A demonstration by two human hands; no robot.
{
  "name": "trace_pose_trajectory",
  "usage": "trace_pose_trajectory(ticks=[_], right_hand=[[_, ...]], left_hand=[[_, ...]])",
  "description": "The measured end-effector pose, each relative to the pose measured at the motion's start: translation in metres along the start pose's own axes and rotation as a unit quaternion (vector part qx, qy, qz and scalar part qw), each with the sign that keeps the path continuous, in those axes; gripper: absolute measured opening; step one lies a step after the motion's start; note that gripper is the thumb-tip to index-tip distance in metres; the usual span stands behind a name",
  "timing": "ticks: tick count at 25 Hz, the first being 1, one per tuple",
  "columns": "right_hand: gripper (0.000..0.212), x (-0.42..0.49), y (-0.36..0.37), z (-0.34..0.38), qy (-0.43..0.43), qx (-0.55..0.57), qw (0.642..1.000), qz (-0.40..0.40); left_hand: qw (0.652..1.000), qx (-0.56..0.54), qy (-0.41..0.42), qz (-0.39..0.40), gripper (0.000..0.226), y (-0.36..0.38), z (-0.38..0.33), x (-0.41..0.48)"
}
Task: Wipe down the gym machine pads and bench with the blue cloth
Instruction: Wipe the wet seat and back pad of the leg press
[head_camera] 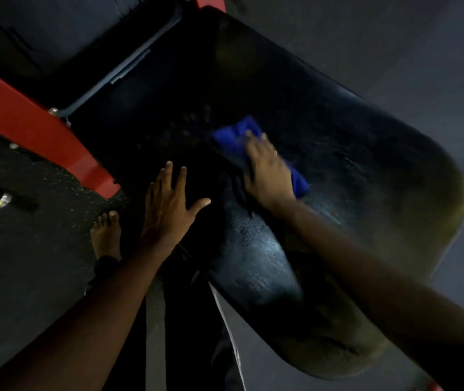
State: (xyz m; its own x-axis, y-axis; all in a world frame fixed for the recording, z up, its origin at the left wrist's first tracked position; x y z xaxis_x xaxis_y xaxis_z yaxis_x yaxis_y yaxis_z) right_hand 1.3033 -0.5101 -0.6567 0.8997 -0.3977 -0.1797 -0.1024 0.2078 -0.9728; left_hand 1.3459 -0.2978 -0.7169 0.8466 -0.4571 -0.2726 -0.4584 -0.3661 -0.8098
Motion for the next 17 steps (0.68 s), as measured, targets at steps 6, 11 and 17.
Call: trace_pose_trajectory(ticks=[6, 11, 17], right_hand=[[0.079, -0.068, -0.081, -0.102, 0.0, -0.055, 0.998, 0.012], [0.072, -0.009, -0.08, -0.113, 0.146, -0.082, 0.983, -0.079], [0.069, -0.169, -0.055, -0.024, -0.066, 0.014, 0.996, 0.059]], left_hand=[[0.998, -0.05, -0.039, 0.0, 0.077, 0.007, -0.01, -0.003], [0.998, -0.029, -0.061, 0.019, 0.089, 0.009, -0.02, -0.007], [0.992, -0.032, -0.101, 0.062, 0.094, 0.005, -0.027, -0.005]])
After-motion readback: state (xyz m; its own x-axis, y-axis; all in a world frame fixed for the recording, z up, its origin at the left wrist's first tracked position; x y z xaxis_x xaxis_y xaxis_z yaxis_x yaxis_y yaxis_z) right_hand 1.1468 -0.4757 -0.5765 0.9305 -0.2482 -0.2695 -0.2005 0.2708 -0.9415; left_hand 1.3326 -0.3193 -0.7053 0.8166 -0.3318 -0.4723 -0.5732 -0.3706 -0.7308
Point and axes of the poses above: each hand's wrist, its own x-axis towards the middle knuckle, its own y-axis out of the palm, z = x × y, the point moved 1 cm from there along x, towards the middle knuckle, and after that the axes turned 15 degrees about -z, right-handed, at the moved point
